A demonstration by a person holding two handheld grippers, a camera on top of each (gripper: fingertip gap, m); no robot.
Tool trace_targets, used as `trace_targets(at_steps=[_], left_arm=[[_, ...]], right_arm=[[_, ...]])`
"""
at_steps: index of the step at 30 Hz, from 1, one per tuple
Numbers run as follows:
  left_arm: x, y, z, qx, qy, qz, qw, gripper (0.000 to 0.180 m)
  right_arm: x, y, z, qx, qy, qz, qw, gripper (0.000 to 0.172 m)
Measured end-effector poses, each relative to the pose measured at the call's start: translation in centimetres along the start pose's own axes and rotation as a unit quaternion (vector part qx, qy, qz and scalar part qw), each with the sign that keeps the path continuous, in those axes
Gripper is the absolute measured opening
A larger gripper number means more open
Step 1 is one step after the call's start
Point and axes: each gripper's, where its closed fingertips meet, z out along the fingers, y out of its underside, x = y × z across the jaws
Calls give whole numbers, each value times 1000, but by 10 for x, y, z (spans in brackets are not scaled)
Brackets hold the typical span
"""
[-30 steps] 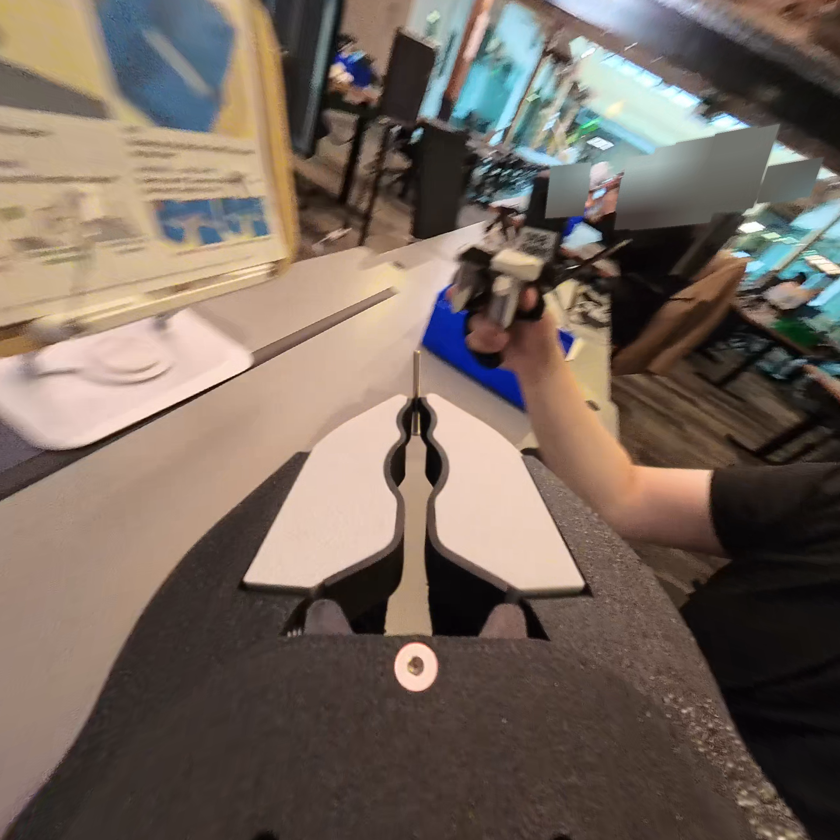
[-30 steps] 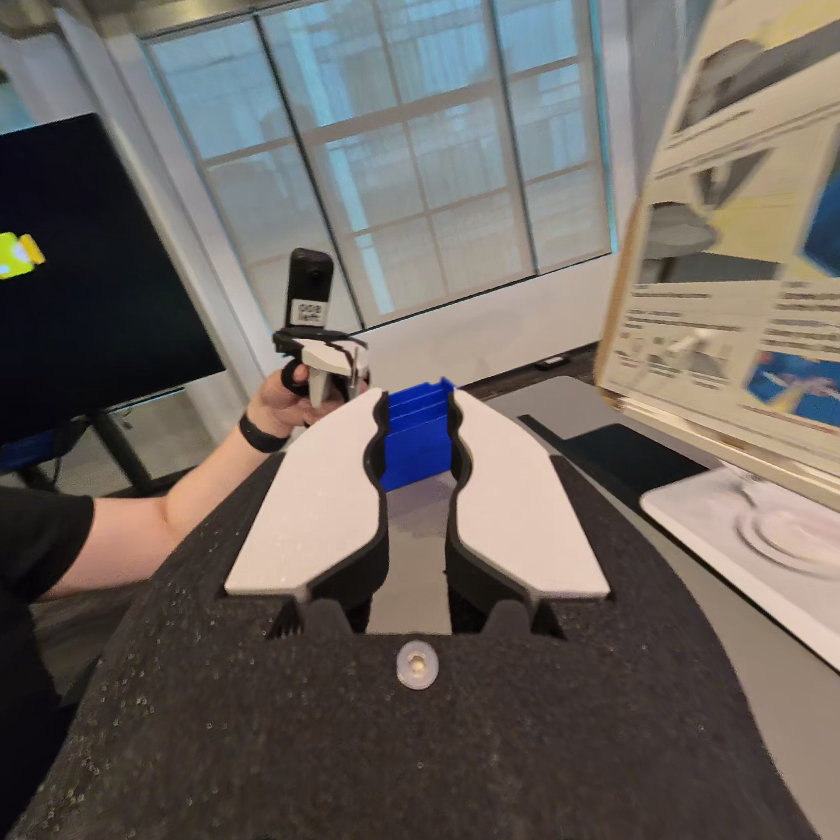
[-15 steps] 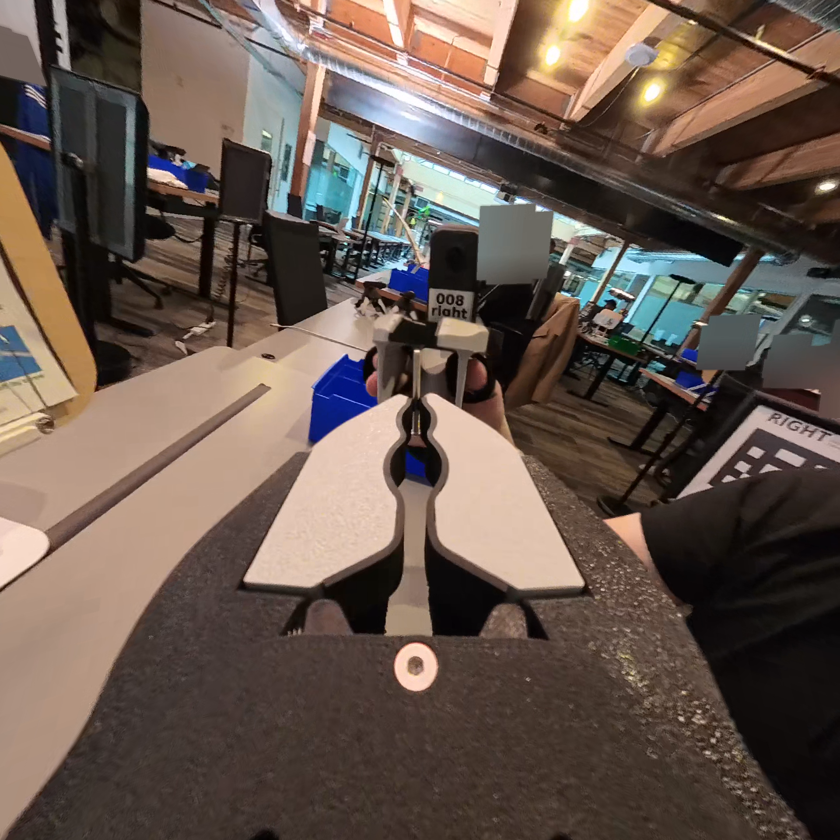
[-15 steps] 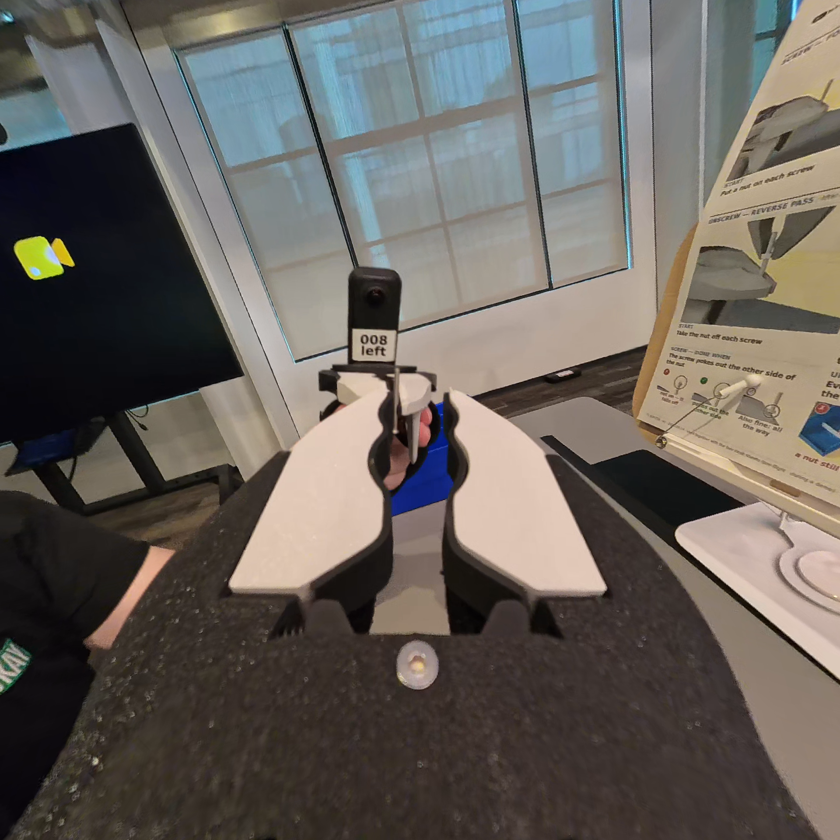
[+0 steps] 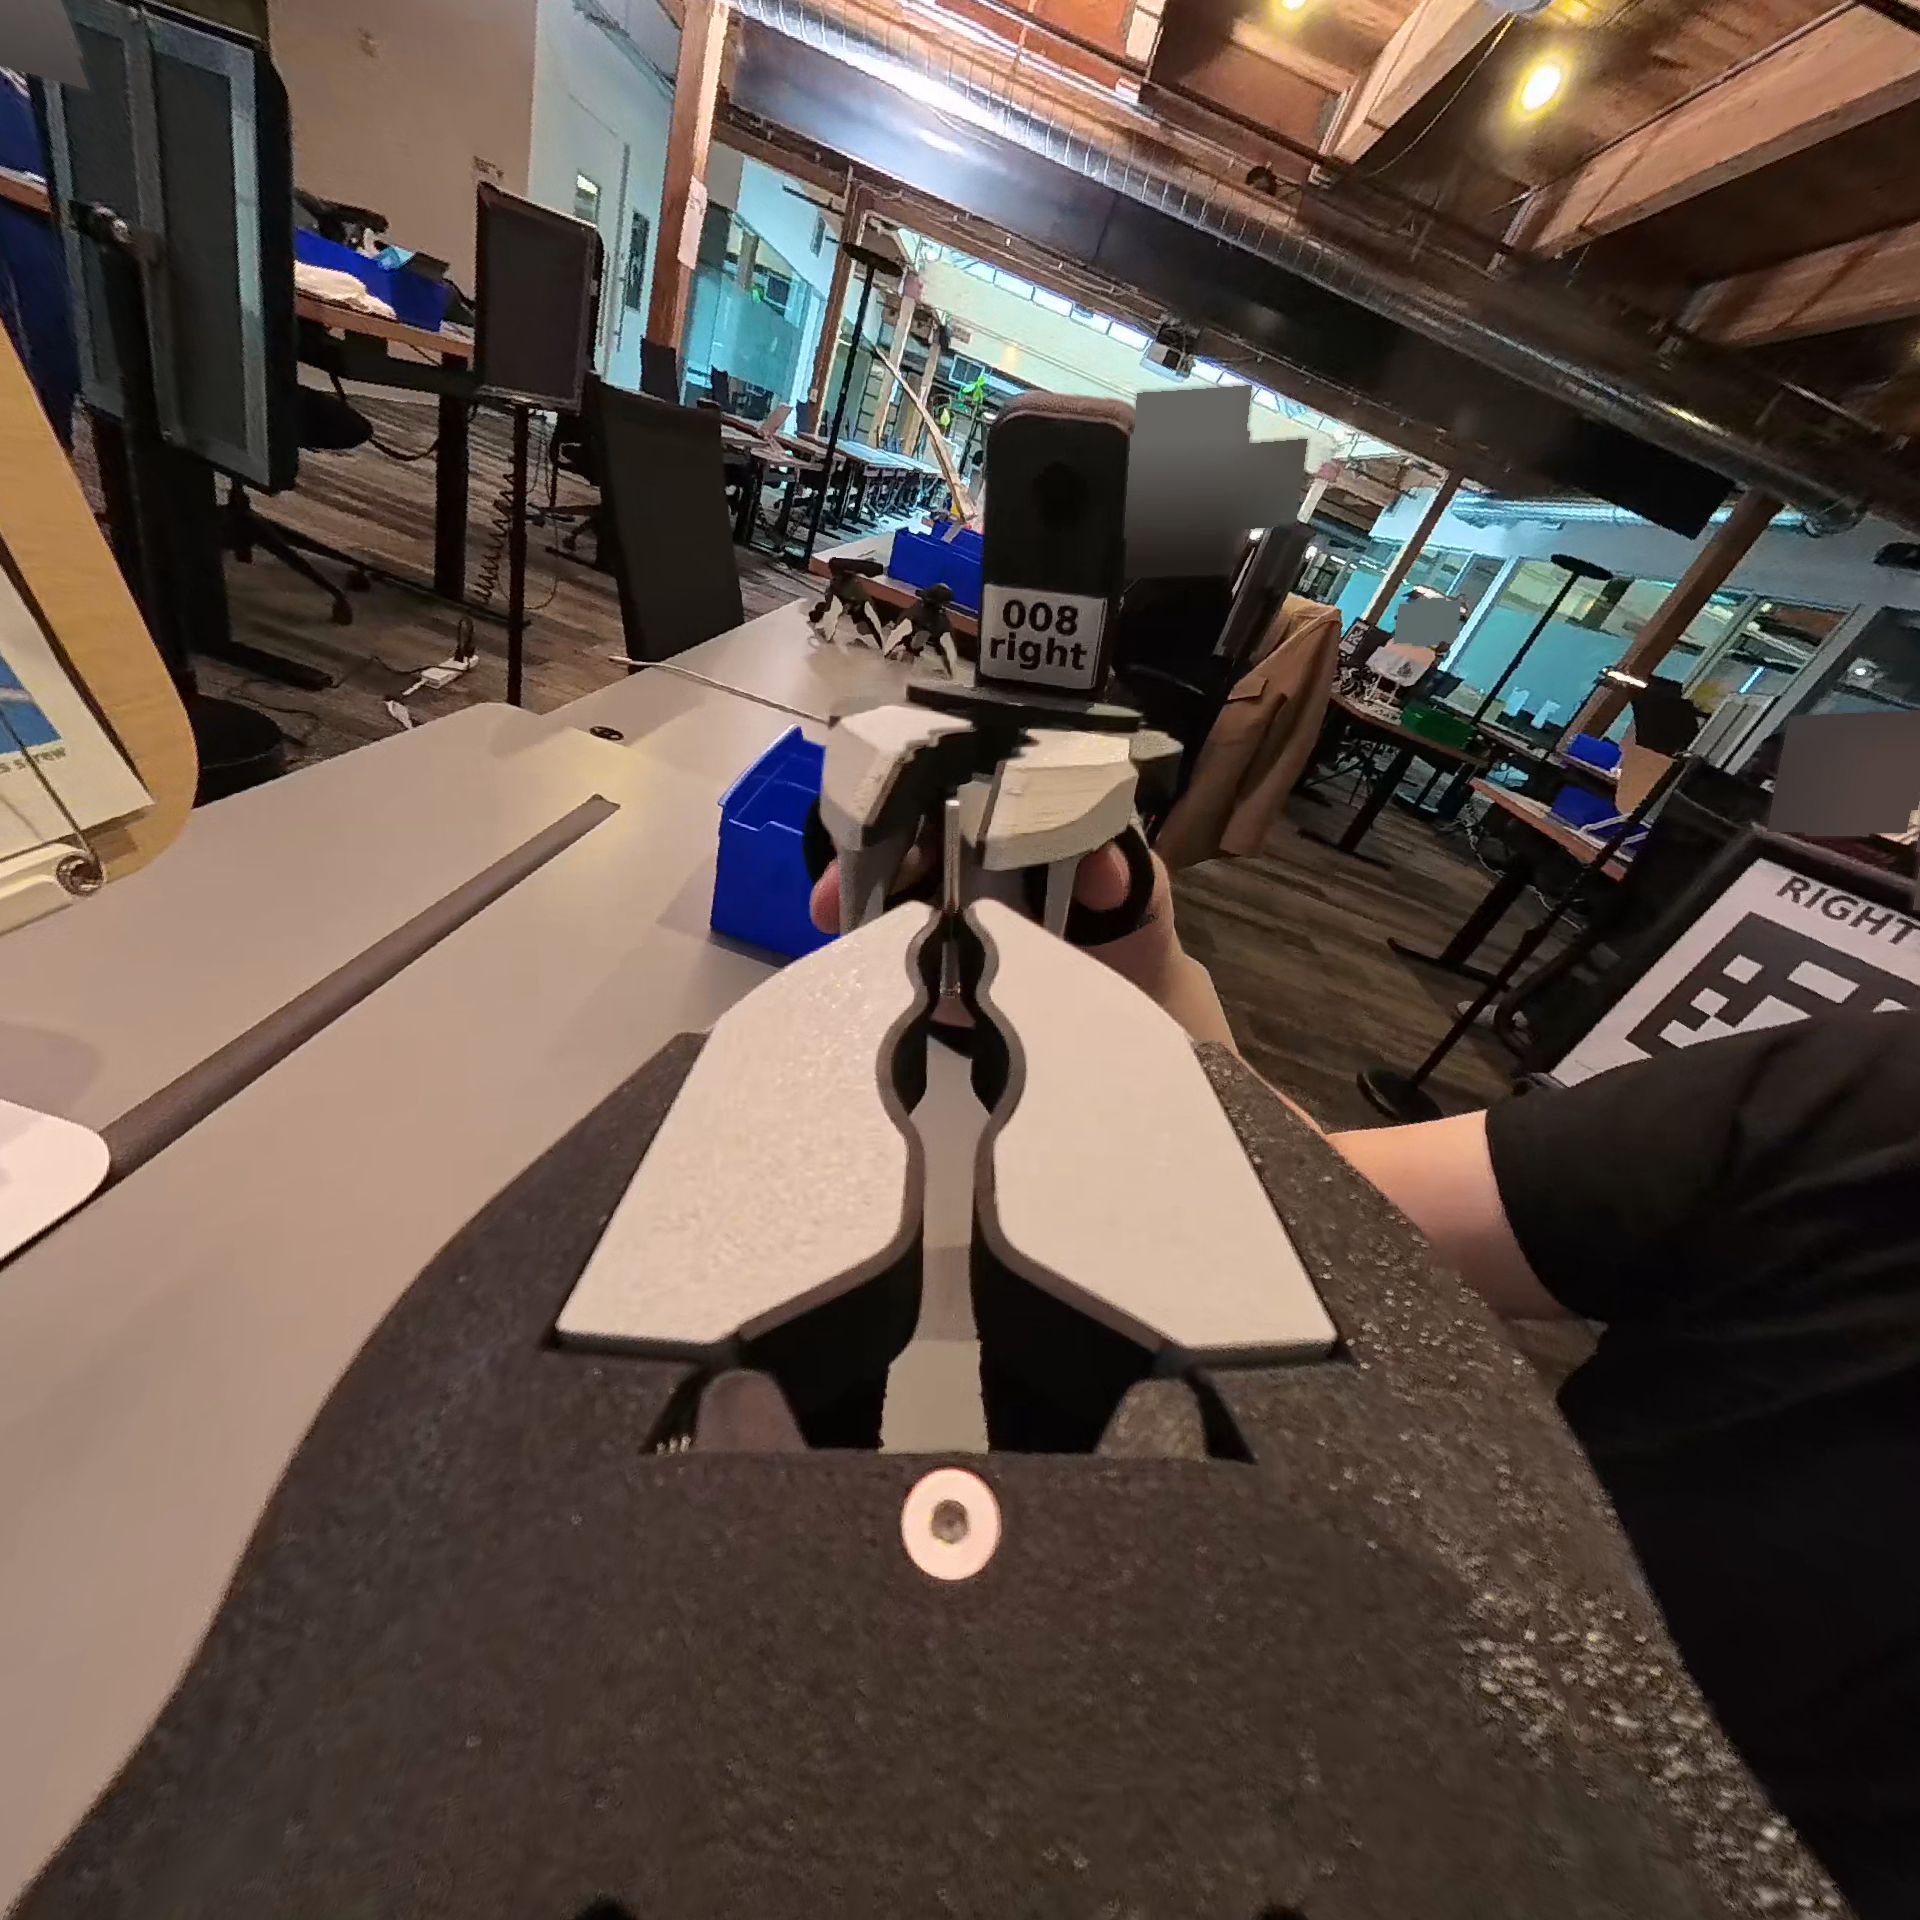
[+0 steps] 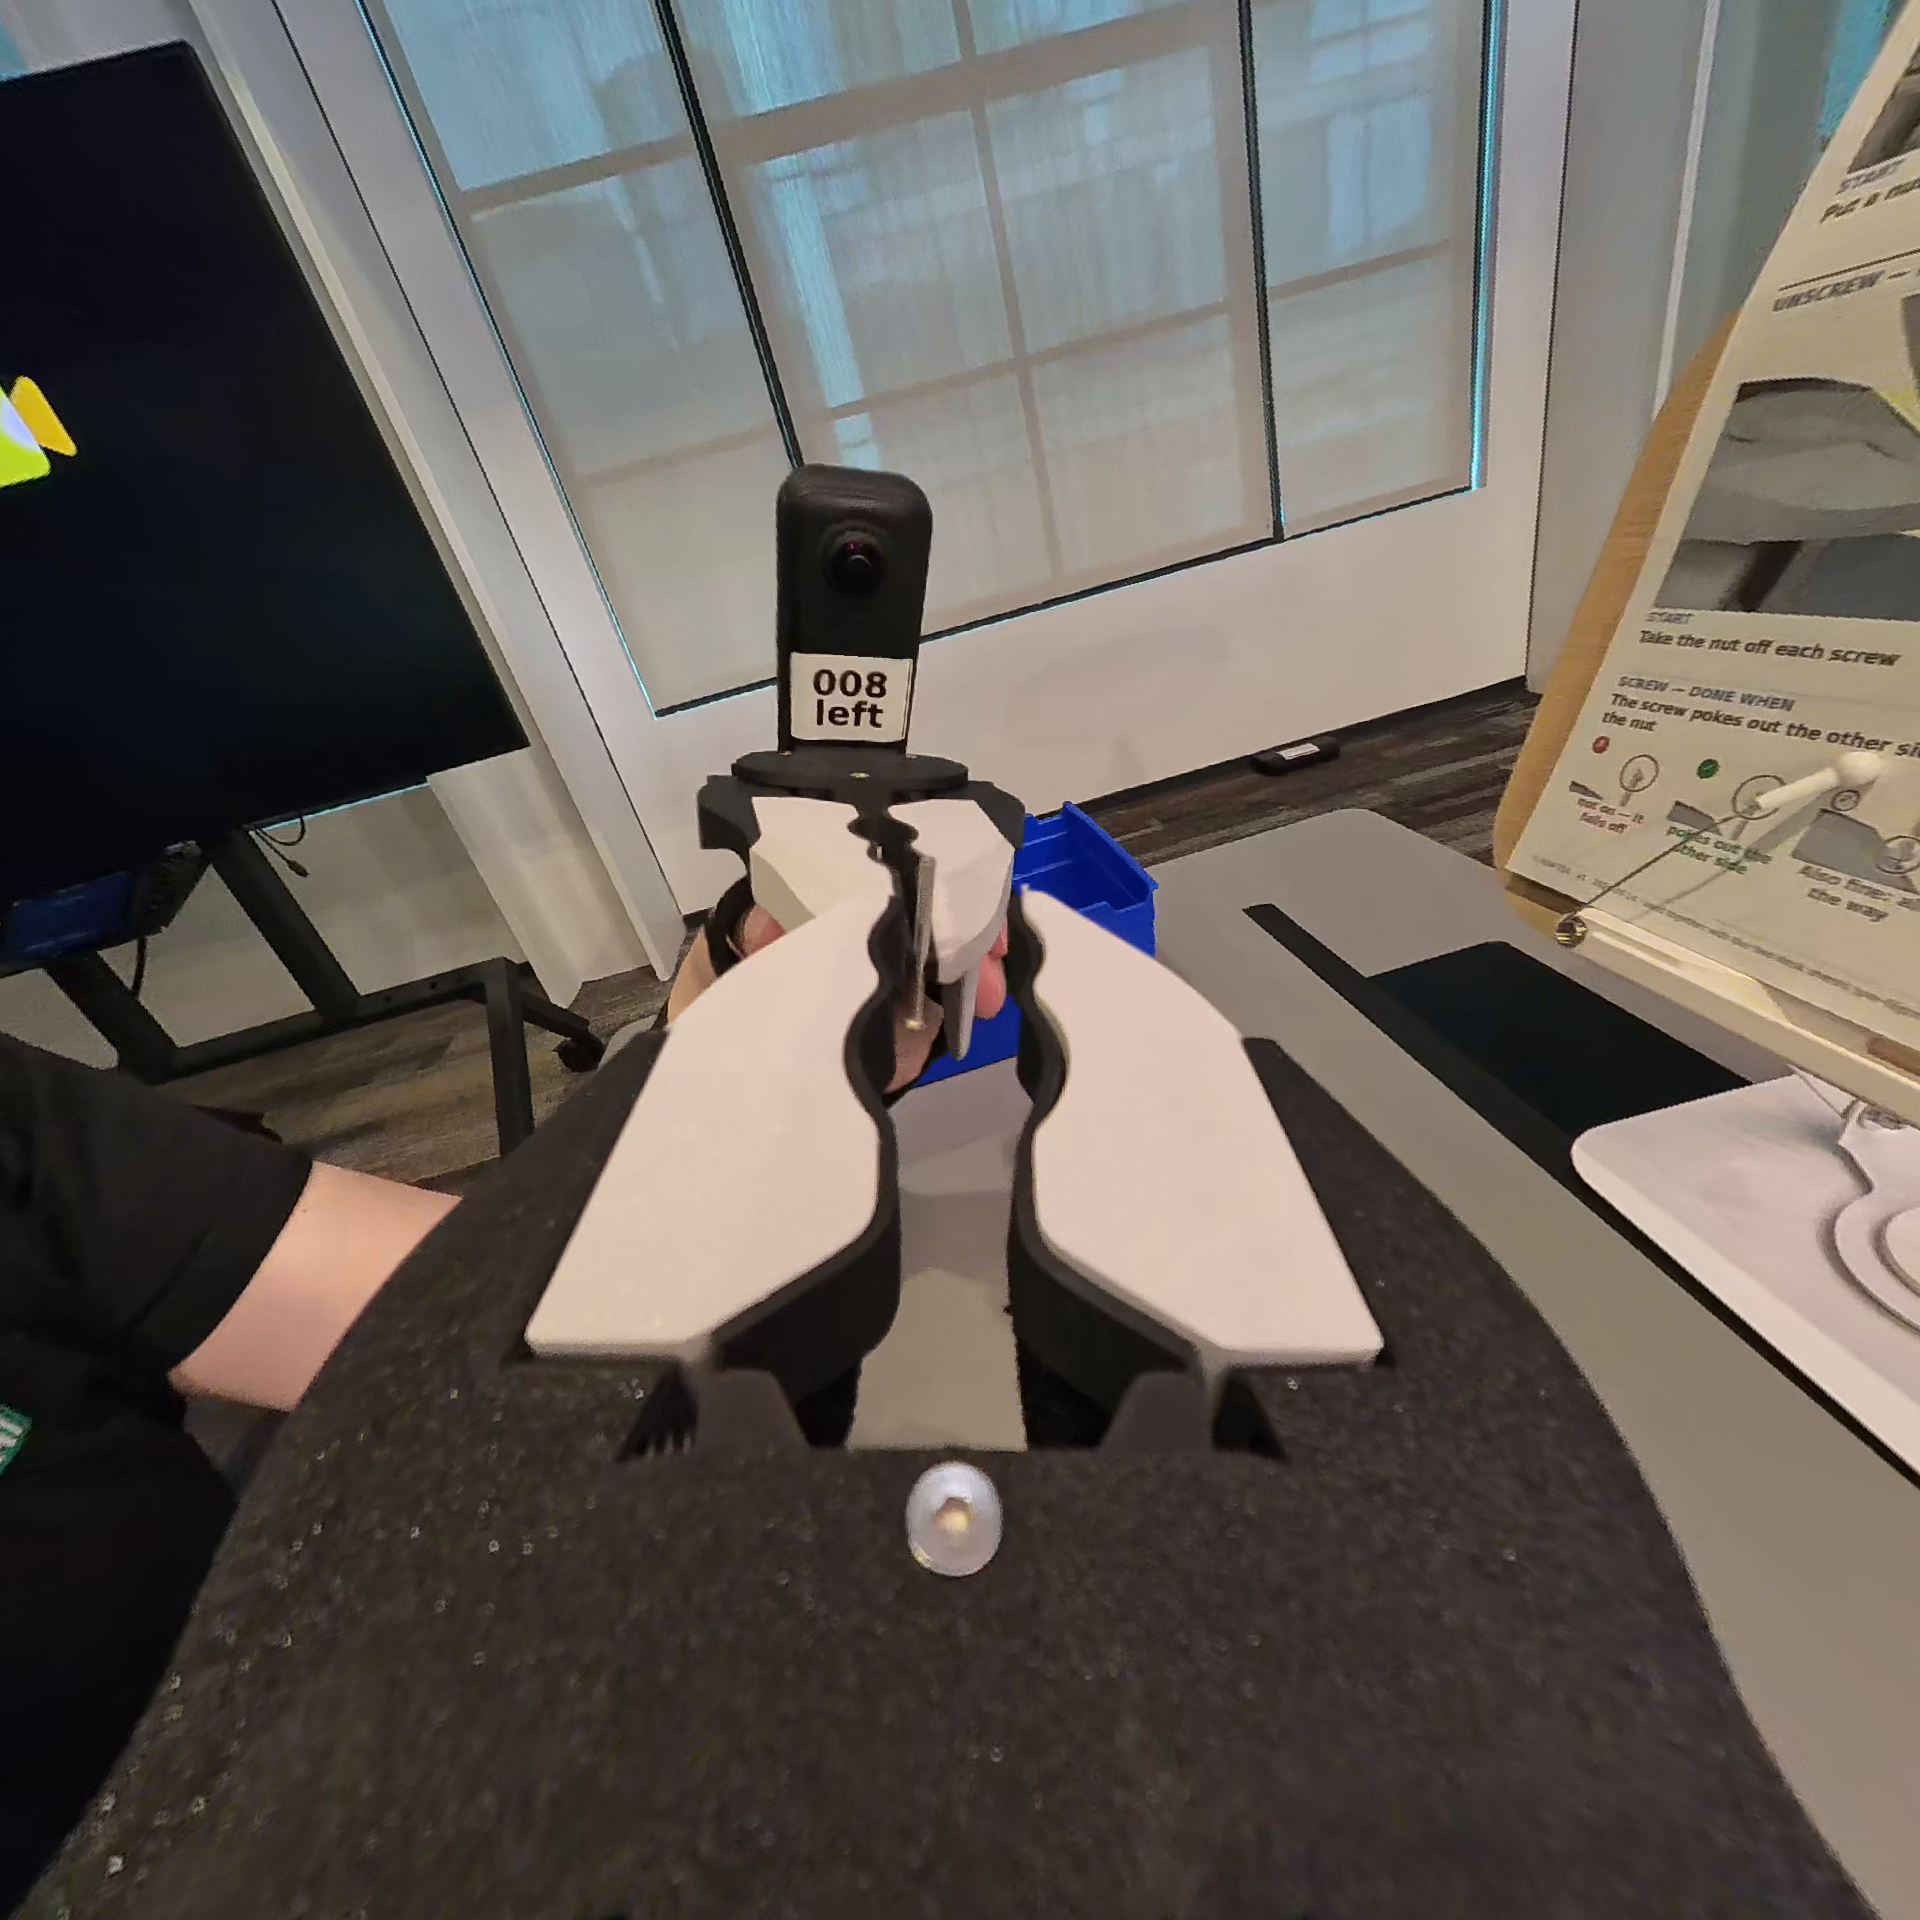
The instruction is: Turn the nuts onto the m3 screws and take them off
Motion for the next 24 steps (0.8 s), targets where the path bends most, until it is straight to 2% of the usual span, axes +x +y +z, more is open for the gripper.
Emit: trace_targets(at_steps=[11,15,24], left_arm=[[2,1,1,-6,-1,9,1000,2],[1,1,2,-8,-2,9,1000,2],[1,3,2,-5,8,-11,1000,3]], right_arm=[[-3,3,5,4,-20,15,1000,12],[-7,3,5,0,-34,13,999,2],[-8,5,5,-2,-37,15,999,2]])
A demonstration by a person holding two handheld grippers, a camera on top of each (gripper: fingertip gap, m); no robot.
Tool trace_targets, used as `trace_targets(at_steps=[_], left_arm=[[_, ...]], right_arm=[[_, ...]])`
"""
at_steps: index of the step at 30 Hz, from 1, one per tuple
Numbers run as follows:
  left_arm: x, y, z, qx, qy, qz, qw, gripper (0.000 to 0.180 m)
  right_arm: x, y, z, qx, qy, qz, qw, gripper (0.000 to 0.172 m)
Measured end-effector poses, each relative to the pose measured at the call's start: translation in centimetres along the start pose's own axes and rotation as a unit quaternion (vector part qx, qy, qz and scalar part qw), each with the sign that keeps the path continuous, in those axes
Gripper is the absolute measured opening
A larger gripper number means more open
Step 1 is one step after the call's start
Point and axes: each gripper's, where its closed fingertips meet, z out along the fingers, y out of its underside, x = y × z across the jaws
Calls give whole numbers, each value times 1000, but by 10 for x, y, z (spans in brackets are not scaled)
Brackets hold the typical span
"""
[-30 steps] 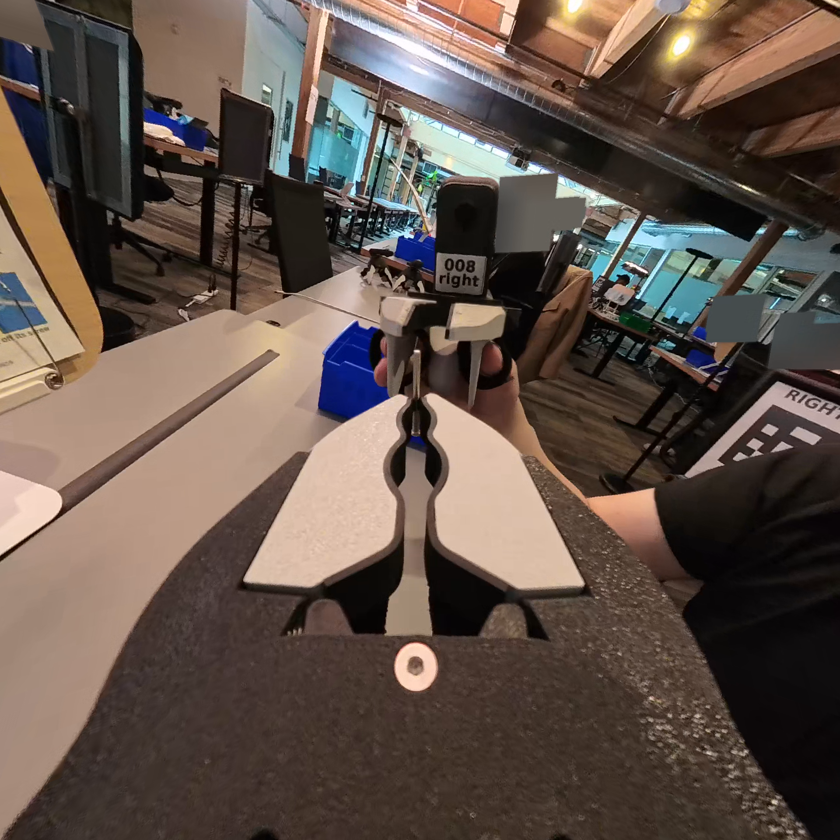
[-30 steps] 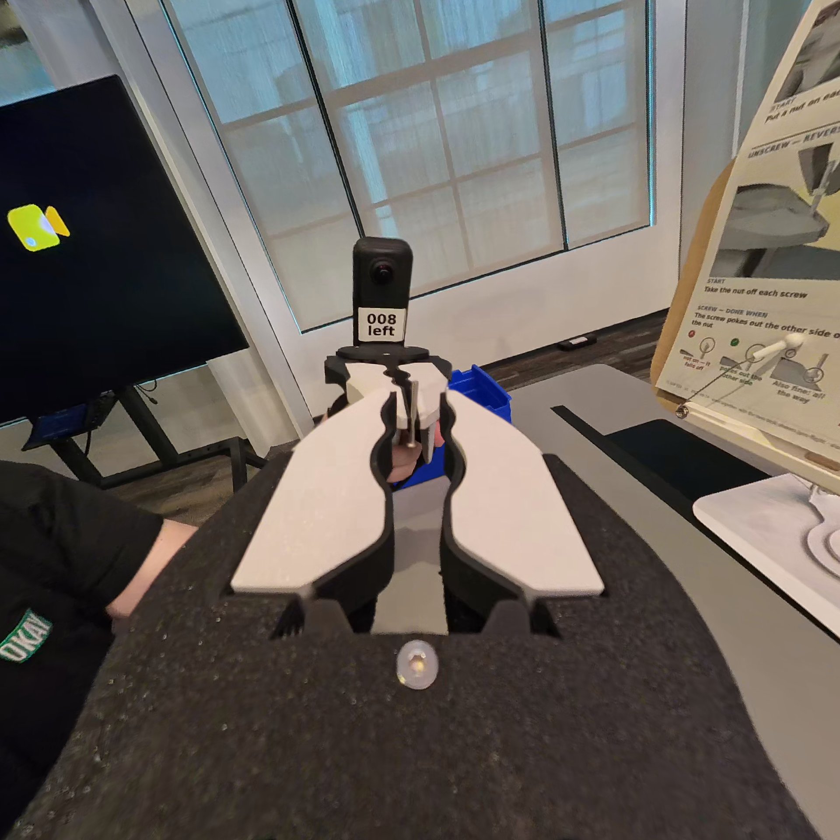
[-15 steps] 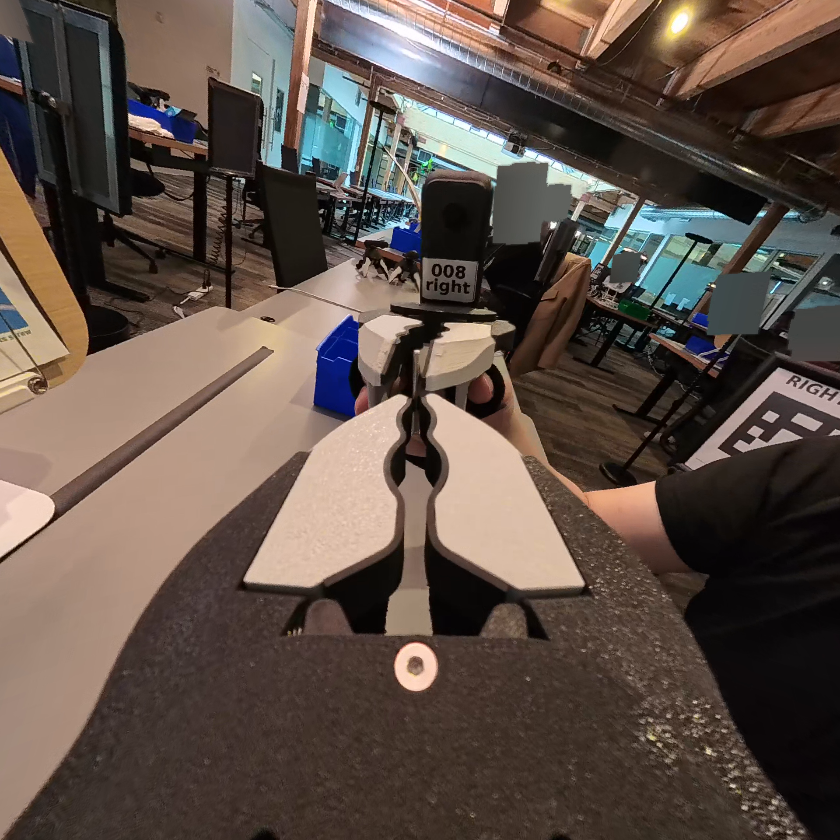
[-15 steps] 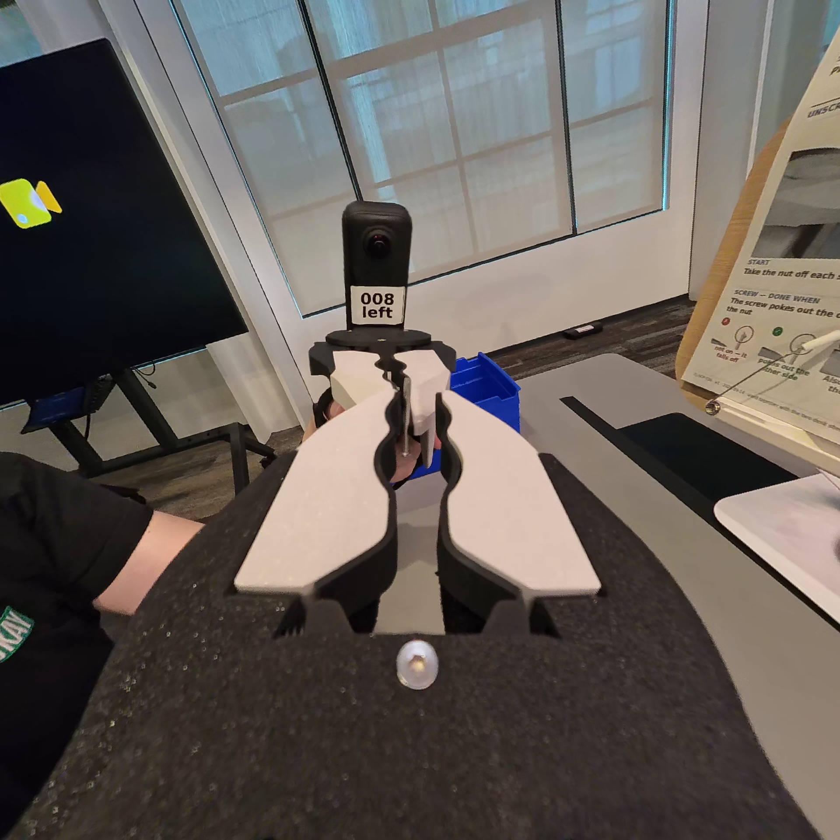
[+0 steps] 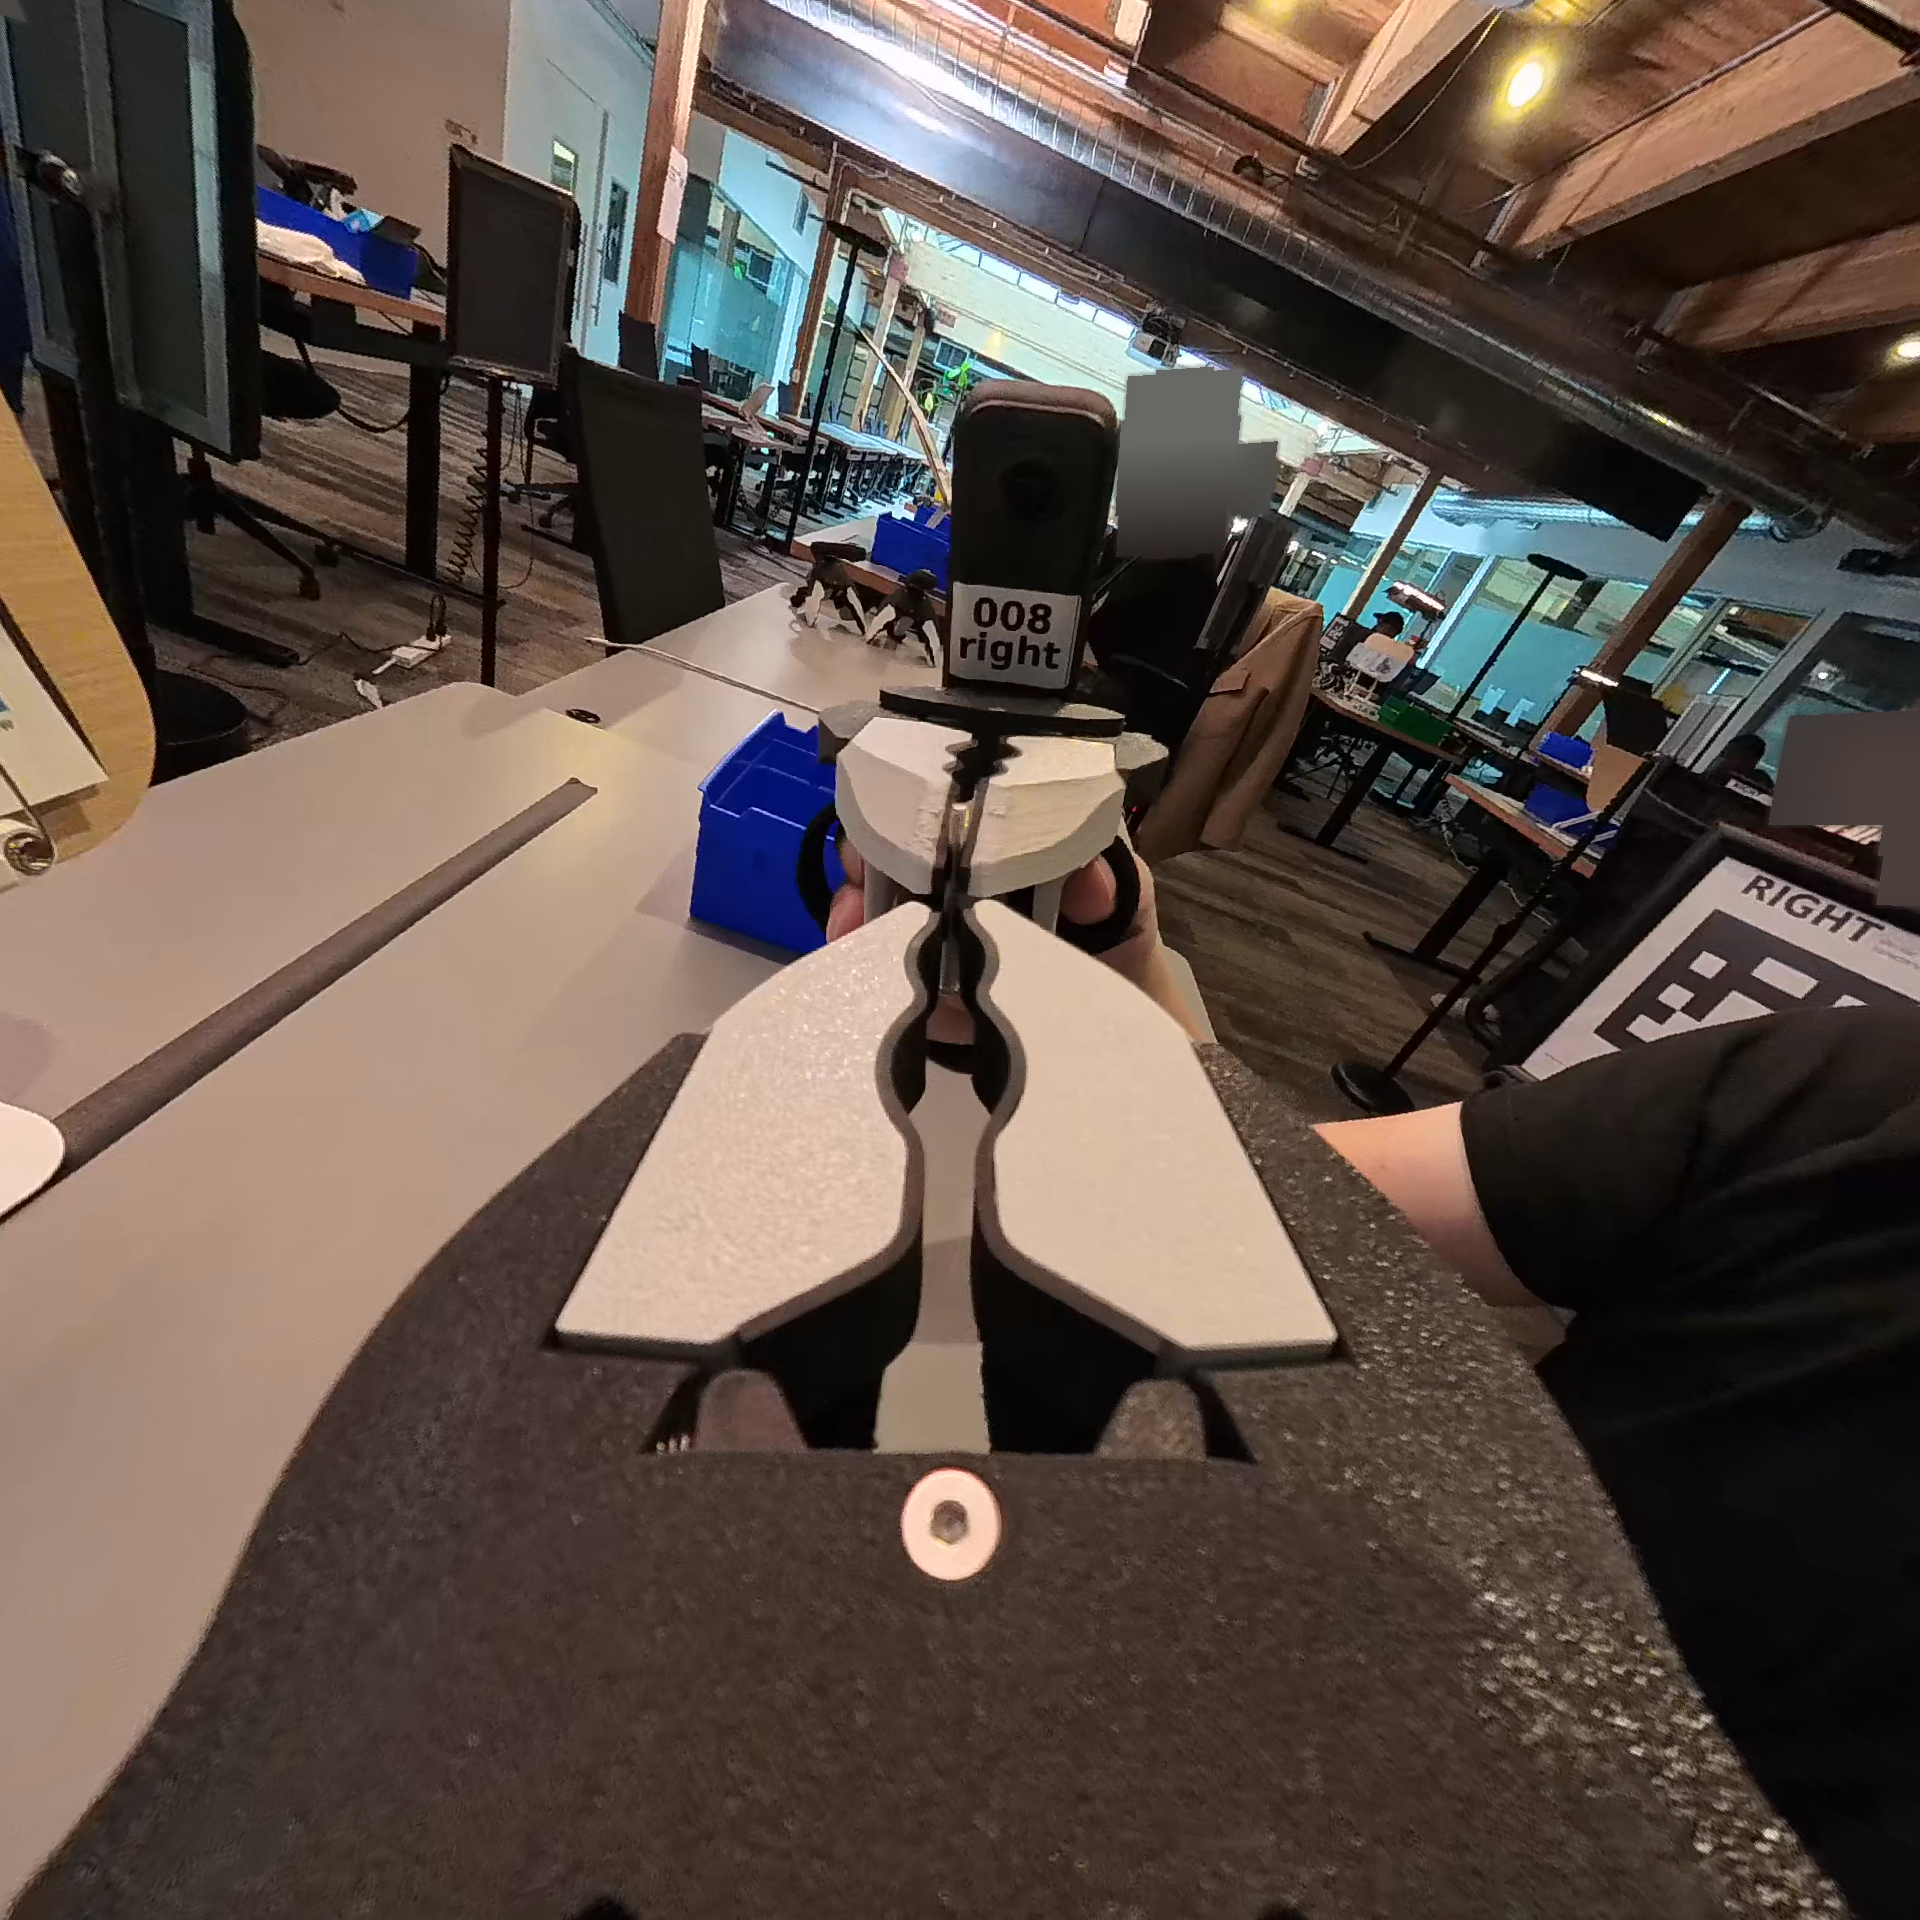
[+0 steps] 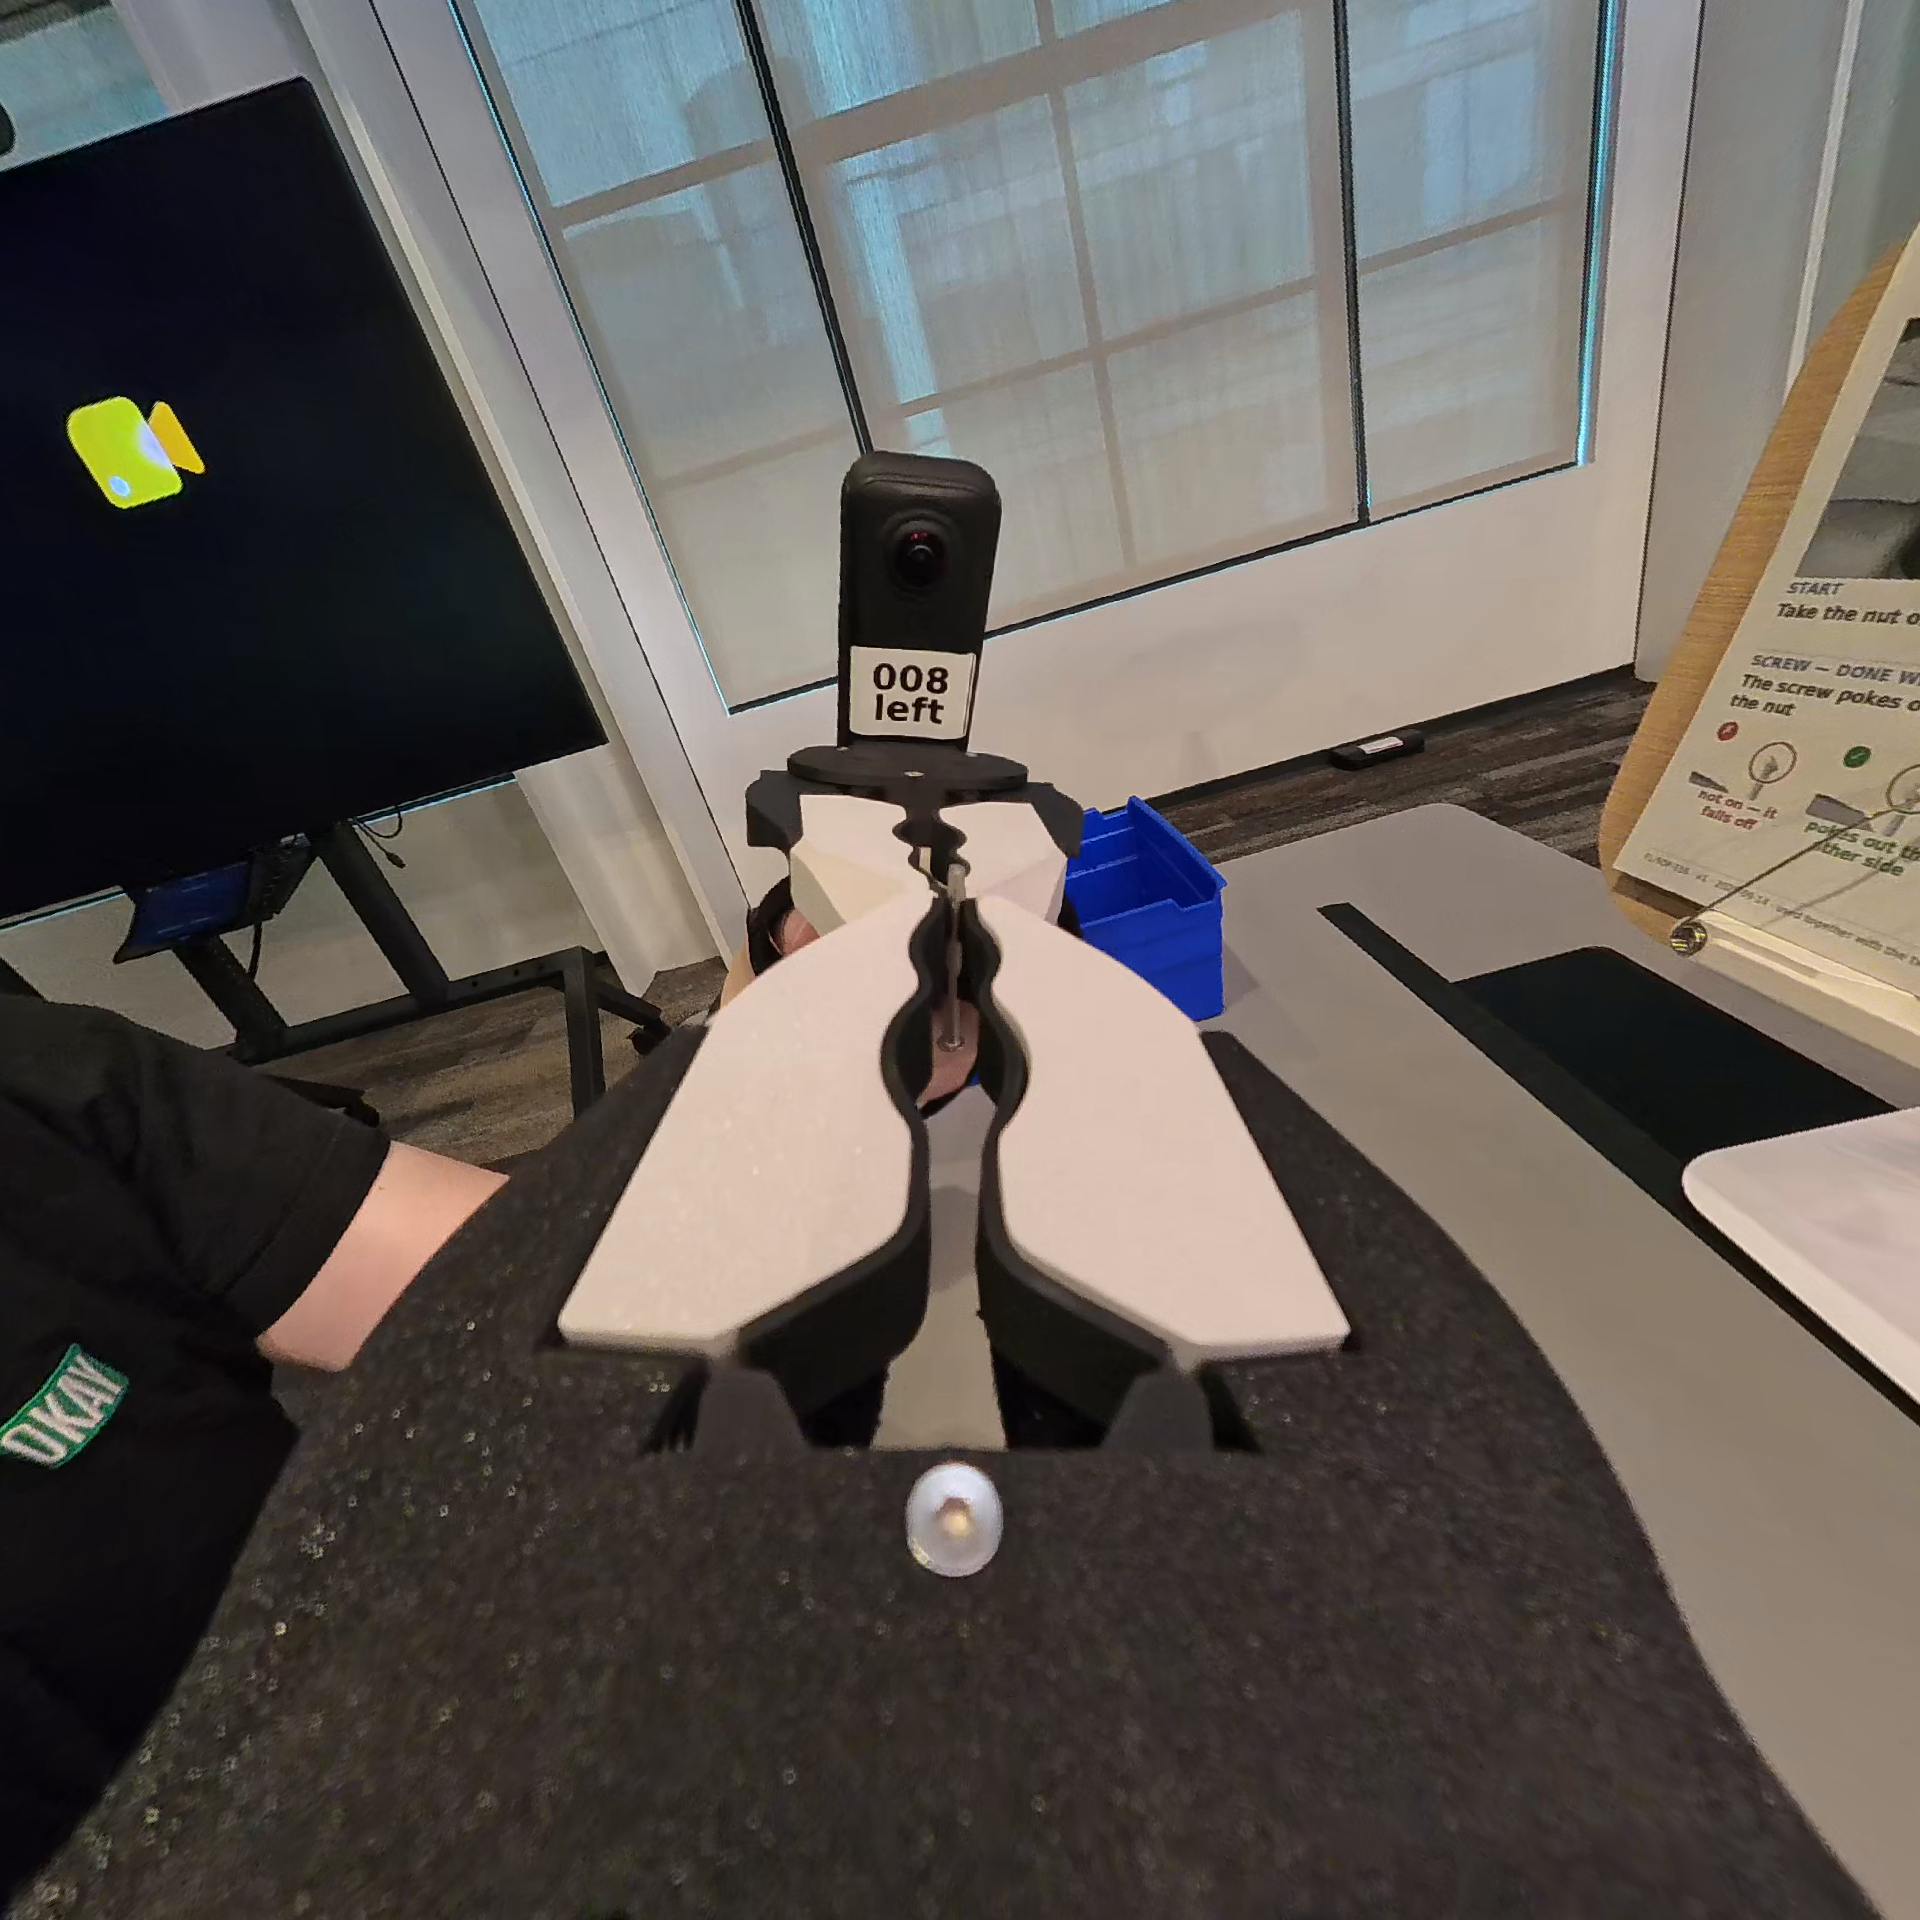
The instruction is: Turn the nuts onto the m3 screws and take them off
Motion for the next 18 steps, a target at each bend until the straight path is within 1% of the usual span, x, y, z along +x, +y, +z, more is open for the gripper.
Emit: trace_targets(at_steps=[6,13,18], left_arm=[[0,0,0,0,-4,5,1000,3],[2,4,3,-11,9,-9,1000,8],[1,3,5,-6,4,3,1000,3]], right_arm=[[0,0,0,-1,-1,-3,1000,2],[0,0,0,0,2,-4,1000,2],[-1,0,-1,-5,-1,-5,1000,2]])
